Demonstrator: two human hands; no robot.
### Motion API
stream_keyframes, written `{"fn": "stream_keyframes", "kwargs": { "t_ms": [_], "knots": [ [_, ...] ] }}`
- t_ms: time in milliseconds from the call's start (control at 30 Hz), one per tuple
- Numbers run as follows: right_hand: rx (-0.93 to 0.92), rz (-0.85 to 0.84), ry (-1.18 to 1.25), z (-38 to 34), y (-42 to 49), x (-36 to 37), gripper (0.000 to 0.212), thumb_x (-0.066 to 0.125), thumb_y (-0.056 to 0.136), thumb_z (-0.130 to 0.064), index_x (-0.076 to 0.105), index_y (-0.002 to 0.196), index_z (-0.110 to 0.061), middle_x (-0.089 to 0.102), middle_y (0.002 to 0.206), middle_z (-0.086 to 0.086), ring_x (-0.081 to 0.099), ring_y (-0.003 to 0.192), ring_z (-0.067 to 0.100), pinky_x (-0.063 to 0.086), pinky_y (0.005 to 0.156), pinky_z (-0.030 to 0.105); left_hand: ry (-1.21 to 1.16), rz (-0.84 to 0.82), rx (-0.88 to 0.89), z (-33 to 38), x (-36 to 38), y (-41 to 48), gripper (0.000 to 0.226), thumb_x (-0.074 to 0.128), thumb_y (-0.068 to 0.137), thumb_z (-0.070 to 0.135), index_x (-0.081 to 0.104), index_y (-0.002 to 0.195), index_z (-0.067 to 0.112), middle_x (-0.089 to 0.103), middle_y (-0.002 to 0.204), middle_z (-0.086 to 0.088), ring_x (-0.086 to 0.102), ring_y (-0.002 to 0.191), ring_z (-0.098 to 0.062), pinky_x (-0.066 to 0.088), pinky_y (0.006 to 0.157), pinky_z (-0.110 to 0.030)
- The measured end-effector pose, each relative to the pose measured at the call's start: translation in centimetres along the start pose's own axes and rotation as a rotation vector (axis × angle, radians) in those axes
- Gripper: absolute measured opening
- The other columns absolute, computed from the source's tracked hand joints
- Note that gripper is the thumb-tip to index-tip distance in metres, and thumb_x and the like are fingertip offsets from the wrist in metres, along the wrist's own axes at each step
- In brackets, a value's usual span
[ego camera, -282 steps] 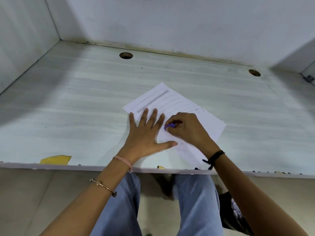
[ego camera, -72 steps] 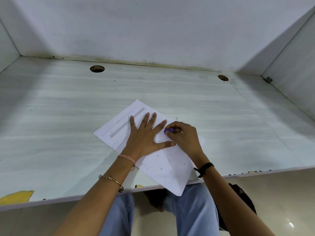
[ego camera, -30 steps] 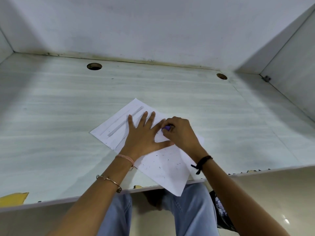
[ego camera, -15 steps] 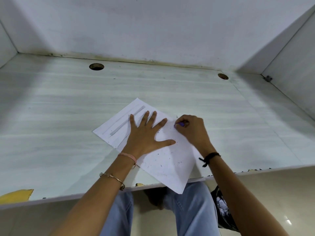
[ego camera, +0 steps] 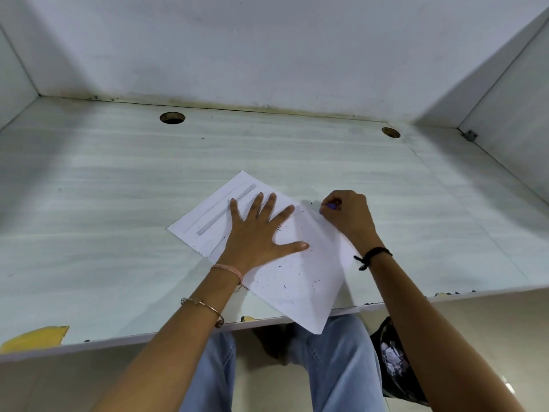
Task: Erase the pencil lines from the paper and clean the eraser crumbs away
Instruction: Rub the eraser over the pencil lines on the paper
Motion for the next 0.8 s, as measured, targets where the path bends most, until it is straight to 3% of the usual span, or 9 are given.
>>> {"fn": "stream_keyframes", "kwargs": {
  "t_ms": [67,200,400,500,567,633,733,800],
  "knots": [
    [-0.040,0.014,0.027,-1.3,-0.4,0.1,0.010,0.063,0.078,-0.002,0.071,0.076,-0.007,0.070,0.074,0.005,0.064,0.070,0.018,0.050,0.064,0.023,0.004,0.006,0.000,0.0,0.0,0.1,0.098,0.011,0.068,0.095,0.000,0.153,0.047,-0.012,0.164,0.002,-0.015,0.150,-0.020,-0.012,0.110,-0.069],
    [-0.154,-0.145,0.096,-3.5,-3.1,3.6,0.004,0.068,0.078,-0.006,0.071,0.078,-0.009,0.067,0.071,0.001,0.054,0.061,0.007,0.042,0.057,0.010,0.027,-0.007,0.000,-0.1,0.3,0.1,0.095,0.015,0.071,0.092,-0.001,0.153,0.047,-0.012,0.164,0.002,-0.014,0.150,-0.020,-0.012,0.110,-0.069],
    [0.027,0.009,0.074,1.3,0.0,0.0,0.007,0.065,0.078,-0.003,0.071,0.076,-0.007,0.068,0.075,0.003,0.063,0.074,0.020,0.049,0.063,0.021,0.020,-0.003,0.007,0.1,-0.1,-0.1,0.096,0.013,0.072,0.094,0.001,0.154,0.045,-0.010,0.164,0.003,-0.013,0.151,-0.019,-0.014,0.111,-0.067],
    [-0.015,0.047,0.095,-0.1,-0.9,0.1,0.007,0.065,0.079,-0.004,0.070,0.076,-0.008,0.068,0.075,0.002,0.062,0.071,0.016,0.046,0.062,0.017,-0.068,-0.007,-0.010,-0.2,-0.5,0.0,0.075,0.018,0.089,0.076,0.011,0.155,0.040,-0.004,0.165,0.006,-0.009,0.151,-0.016,-0.015,0.111,-0.062],
    [-0.073,0.061,0.166,-2.1,-2.2,0.7,0.005,0.068,0.080,-0.007,0.069,0.076,-0.010,0.067,0.073,-0.002,0.057,0.062,0.007,0.043,0.059,0.011,-0.126,0.017,-0.024,-0.6,-1.1,0.1,0.056,0.021,0.102,0.054,0.021,0.154,0.032,0.007,0.165,0.005,-0.001,0.151,-0.014,-0.010,0.114,-0.059],
    [-0.099,-0.030,0.292,-3.9,-3.9,2.7,0.003,0.069,0.081,-0.007,0.069,0.079,-0.009,0.067,0.071,-0.002,0.057,0.057,0.006,0.049,0.059,0.016,-0.327,0.069,-0.048,-0.9,-2.0,-0.2,0.047,0.023,0.107,0.035,0.034,0.150,0.022,0.023,0.161,0.003,0.011,0.149,-0.012,-0.006,0.119,-0.050],
    [-0.101,-0.190,0.409,-5.6,-6.3,6.1,0.006,0.064,0.084,-0.002,0.069,0.085,-0.005,0.066,0.073,-0.002,0.058,0.058,0.006,0.052,0.061,0.018,-0.959,0.125,-0.131,-2.3,-3.3,-1.4,0.035,0.033,0.106,0.025,0.059,0.129,0.019,0.054,0.132,0.011,0.040,0.127,-0.002,0.006,0.122,-0.038],
    [-0.108,-0.196,0.417,-5.8,-6.6,6.8,0.005,0.064,0.085,-0.004,0.068,0.084,-0.007,0.066,0.073,-0.002,0.057,0.058,0.004,0.050,0.064,0.018,-0.978,0.156,-0.125,-3.3,-3.9,-2.3,0.031,0.039,0.105,0.020,0.062,0.126,0.022,0.056,0.125,0.014,0.046,0.123,-0.002,0.014,0.121,-0.038]
  ]
}}
Point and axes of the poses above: each hand's wrist, its own y-axis towards the middle knuckle, its own x-axis out of the palm, z = x × y, the point moved 9 cm from there along y, towards the middle knuckle
